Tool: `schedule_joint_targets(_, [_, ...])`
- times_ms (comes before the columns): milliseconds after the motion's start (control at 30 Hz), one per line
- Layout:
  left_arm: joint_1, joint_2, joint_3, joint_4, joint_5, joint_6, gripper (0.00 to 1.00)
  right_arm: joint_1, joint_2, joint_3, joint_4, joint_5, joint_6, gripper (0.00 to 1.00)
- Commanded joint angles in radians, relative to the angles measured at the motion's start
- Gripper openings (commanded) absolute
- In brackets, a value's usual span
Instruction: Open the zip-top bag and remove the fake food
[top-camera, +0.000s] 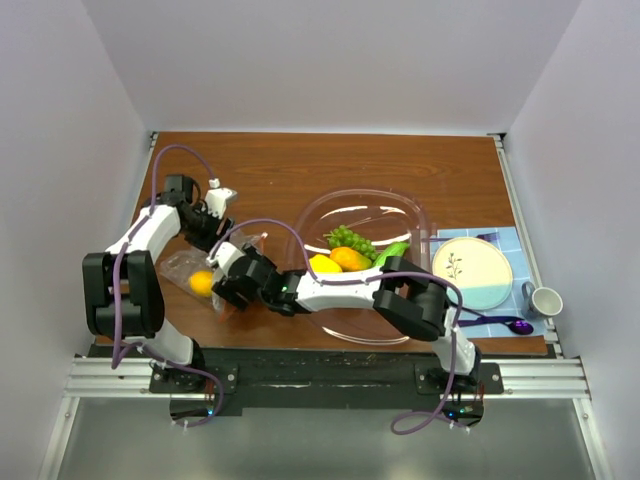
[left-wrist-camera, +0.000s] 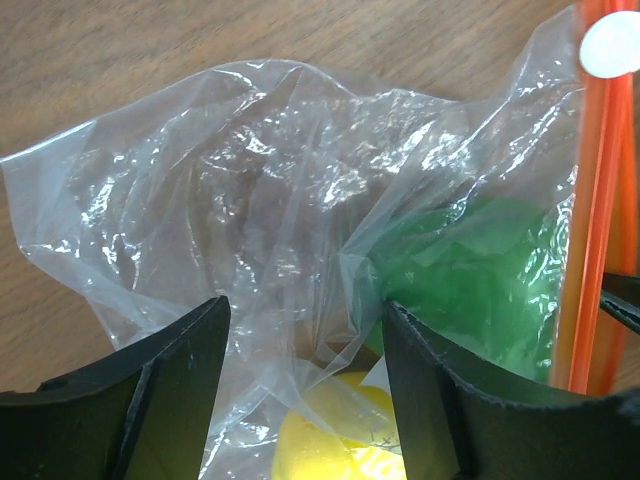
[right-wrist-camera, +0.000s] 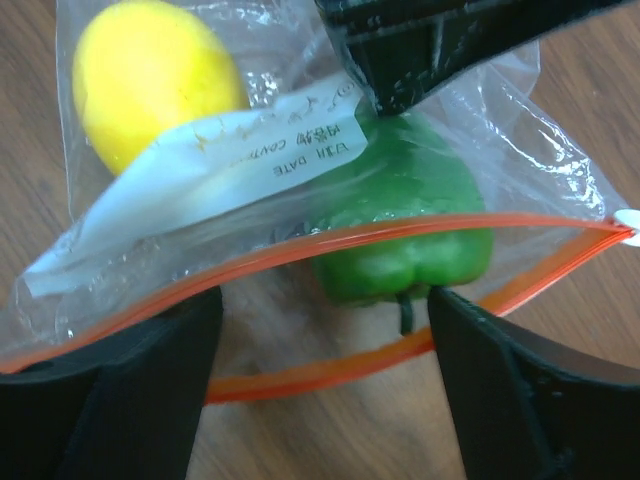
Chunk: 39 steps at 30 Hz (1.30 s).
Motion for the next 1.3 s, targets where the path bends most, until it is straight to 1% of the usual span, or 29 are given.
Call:
schedule_joint_targets(0, [-0.016, 0.000, -0.023, 0.027, 0.001, -0.002, 0.67, -0.005, 0.040, 0.098, -0.021, -0.011, -0.042, 0.91])
schedule_joint_targets(67, [-0.025, -0.005, -0.035, 0.025, -0.001, 0.007, 0.67, -0.006, 0.055, 0.129, -0.037, -0.003, -0.059, 0.97])
schedule_joint_targets(133, [-0.034, -0.008, -0.043, 0.021, -0.001, 0.025, 0.67, -0.012, 0.071, 0.144, -0.046, 0.020, -0.073, 0.99])
schedule_joint_targets(367, [-0.034, -0.005, -0.066, -0.005, 0.005, 0.088, 0.65, -0.071, 0.082, 0.167, -0.049, 0.043, -0.128, 0.99])
schedule_joint_targets(400, [-0.033, -0.002, -0.066, -0.010, 0.008, 0.101, 0.64, -0.074, 0.088, 0.173, -0.049, 0.044, -0.136, 0.99])
schedule_joint_targets(600, [-0.033, 0.001, -0.058, -0.047, 0.034, 0.127, 0.62, -0.084, 0.169, 0.273, -0.126, -0.015, -0.141, 0.97])
schedule_joint_targets(667, [-0.033, -0.002, -0.055, -0.047, 0.033, 0.125, 0.62, -0.086, 0.178, 0.271, -0.132, -0.051, -0.116, 0.91])
schedule_joint_targets(700, [-0.033, 0.000, -0.054, -0.047, 0.031, 0.124, 0.61, -0.085, 0.178, 0.264, -0.129, -0.064, -0.110, 0.86])
schedule_joint_targets(767, [-0.033, -0.005, -0.055, -0.042, 0.021, 0.122, 0.61, -0.084, 0.172, 0.226, -0.121, -0.081, -0.098, 0.84])
schedule_joint_targets(867, [-0.033, -0.005, -0.057, -0.038, 0.010, 0.122, 0.61, -0.086, 0.149, 0.170, -0.110, -0.095, -0.081, 0.72])
schedule_joint_targets(900, [-0.033, -0.005, -0.057, -0.035, 0.008, 0.119, 0.61, -0.085, 0.138, 0.152, -0.100, -0.107, -0.078, 0.60])
schedule_joint_targets(967, [-0.033, -0.003, -0.057, -0.031, 0.008, 0.115, 0.61, -0.084, 0.093, 0.091, -0.057, -0.108, -0.067, 0.46])
schedule_joint_targets(1000, [-0.033, -0.003, -0.057, -0.025, 0.008, 0.109, 0.61, -0.084, 0.074, 0.074, -0.032, -0.111, -0.064, 0.29])
schedule_joint_targets(1033, [-0.034, -0.002, -0.057, -0.022, 0.005, 0.105, 0.61, -0.084, 0.059, 0.046, -0.014, -0.112, -0.055, 0.19])
schedule_joint_targets(1100, [-0.033, -0.002, -0.057, -0.010, -0.001, 0.093, 0.61, -0.083, -0.001, 0.017, 0.005, -0.111, -0.049, 0.02])
schedule_joint_targets(1267, [-0.025, 0.018, -0.063, 0.024, -0.041, 0.073, 0.60, -0.084, -0.122, -0.067, 0.031, -0.114, -0.037, 0.00])
